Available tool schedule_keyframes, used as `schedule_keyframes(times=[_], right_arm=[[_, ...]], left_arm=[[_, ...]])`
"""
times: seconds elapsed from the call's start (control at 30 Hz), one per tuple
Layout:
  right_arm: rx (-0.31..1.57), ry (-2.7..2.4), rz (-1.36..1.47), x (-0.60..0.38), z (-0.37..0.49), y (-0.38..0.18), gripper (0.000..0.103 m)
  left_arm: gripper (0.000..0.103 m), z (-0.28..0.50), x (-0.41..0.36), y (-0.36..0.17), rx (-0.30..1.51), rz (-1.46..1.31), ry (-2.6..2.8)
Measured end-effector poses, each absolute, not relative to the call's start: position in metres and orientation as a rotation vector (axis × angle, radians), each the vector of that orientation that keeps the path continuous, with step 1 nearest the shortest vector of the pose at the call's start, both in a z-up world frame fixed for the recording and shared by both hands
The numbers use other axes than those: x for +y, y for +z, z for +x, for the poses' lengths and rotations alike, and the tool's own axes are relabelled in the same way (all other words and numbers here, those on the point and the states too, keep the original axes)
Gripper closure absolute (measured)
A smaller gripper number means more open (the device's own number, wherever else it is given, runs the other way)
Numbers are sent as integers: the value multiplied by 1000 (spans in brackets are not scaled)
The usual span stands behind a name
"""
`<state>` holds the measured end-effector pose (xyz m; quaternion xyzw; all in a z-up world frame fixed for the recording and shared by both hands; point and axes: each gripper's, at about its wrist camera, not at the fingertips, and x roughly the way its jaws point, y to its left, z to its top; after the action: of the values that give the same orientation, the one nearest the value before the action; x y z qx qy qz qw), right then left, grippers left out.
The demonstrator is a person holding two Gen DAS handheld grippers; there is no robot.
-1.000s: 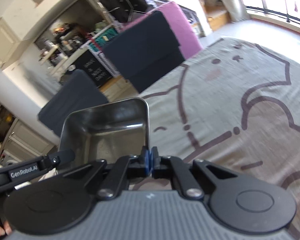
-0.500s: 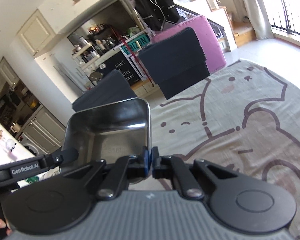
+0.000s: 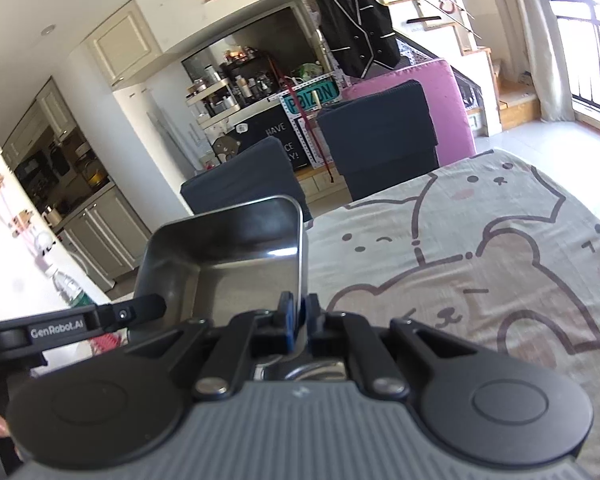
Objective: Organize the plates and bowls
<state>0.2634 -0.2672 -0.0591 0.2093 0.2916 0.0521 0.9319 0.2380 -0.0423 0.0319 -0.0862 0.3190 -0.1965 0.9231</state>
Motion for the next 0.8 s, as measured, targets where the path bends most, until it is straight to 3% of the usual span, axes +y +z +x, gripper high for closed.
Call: schedule_keyframes(times=[0.37, 0.8], right_arm=[[543, 154, 380, -273, 236, -56, 95], [570, 63, 348, -305, 207, -70, 94]], left_arm=[[96, 195, -38, 18, 633, -271, -420], [94, 197, -78, -23, 769, -314, -545]])
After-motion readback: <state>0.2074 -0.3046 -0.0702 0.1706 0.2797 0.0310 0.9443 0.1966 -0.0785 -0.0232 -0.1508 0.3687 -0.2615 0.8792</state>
